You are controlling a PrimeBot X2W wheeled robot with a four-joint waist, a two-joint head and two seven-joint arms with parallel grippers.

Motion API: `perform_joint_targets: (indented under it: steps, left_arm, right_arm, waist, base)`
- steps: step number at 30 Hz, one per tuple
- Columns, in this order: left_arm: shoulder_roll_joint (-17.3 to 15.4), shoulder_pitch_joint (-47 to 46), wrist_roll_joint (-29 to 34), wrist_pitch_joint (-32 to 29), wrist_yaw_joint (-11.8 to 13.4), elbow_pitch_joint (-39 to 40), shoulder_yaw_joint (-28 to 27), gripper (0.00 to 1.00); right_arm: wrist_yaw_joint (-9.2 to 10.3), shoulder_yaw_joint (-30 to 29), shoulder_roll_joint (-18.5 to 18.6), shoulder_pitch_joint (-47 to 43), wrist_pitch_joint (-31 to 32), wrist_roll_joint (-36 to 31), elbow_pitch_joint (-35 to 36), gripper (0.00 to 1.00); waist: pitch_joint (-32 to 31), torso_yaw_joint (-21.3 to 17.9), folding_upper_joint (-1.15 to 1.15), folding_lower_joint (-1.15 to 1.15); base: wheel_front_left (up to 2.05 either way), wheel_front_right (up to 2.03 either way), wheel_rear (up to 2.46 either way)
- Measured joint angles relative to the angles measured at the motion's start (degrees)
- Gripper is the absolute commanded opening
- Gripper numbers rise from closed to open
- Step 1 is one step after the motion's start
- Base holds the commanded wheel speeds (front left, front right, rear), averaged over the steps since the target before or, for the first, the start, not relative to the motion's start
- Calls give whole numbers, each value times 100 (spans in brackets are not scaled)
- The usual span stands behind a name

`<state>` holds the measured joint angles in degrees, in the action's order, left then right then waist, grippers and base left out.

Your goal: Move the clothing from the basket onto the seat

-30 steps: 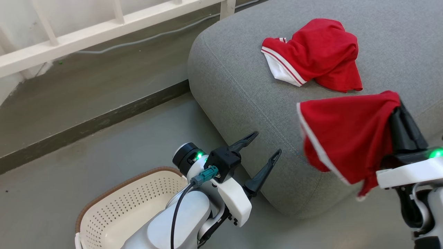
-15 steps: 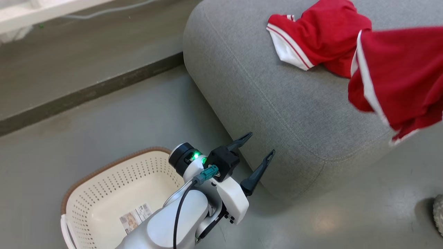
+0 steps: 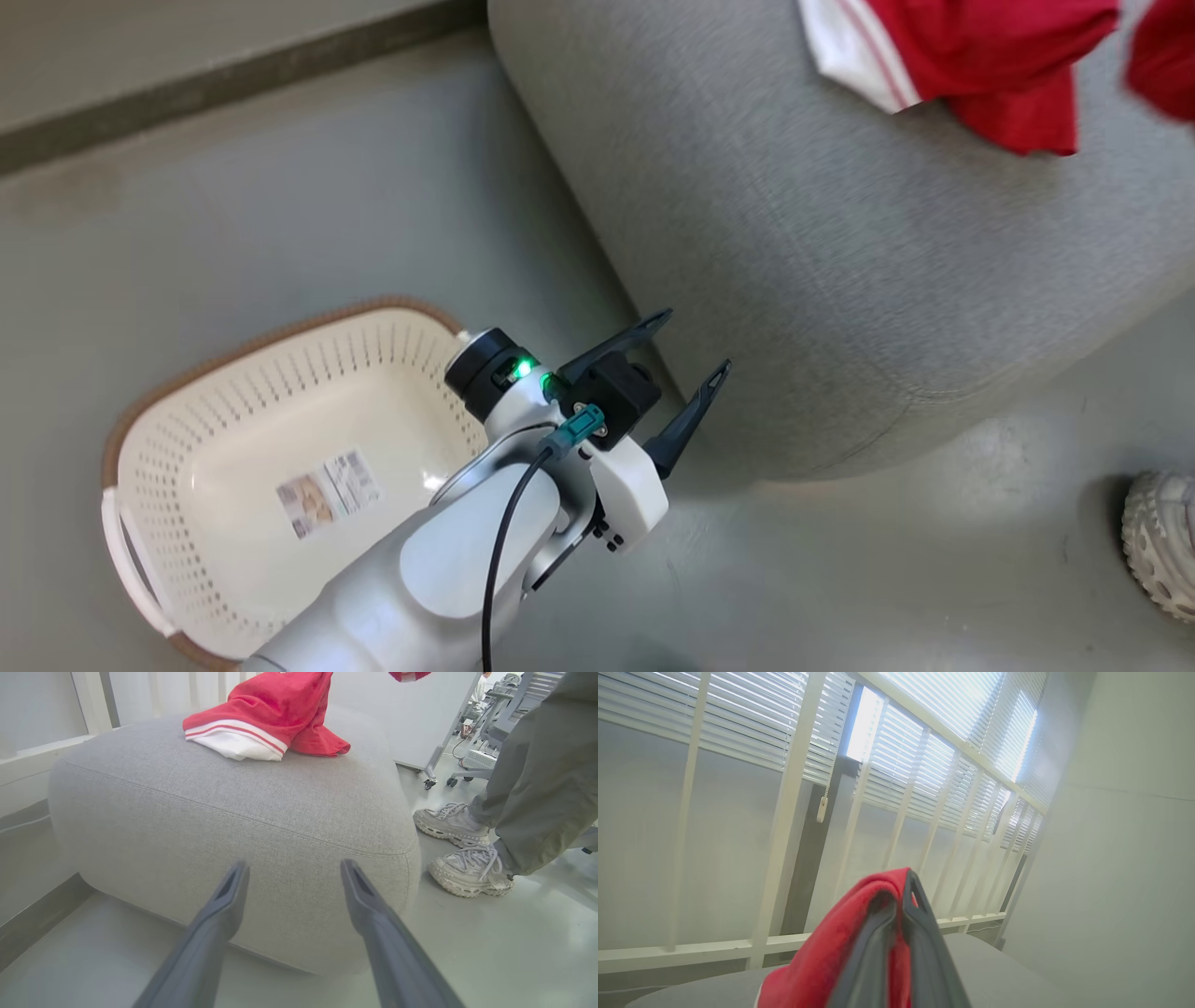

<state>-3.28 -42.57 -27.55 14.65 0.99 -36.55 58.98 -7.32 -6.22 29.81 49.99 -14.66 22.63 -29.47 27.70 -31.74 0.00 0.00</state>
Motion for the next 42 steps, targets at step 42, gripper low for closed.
perform_joint_targets:
  steps: [42]
  left_arm:
    - [-57,-571,-122,0,560,25,672,100]
  right_arm:
    - [0,-492,485,2313,-2,-27,-3352,0]
  waist:
    - [1831,1195,0,0]
  base:
    - [0,0,0]
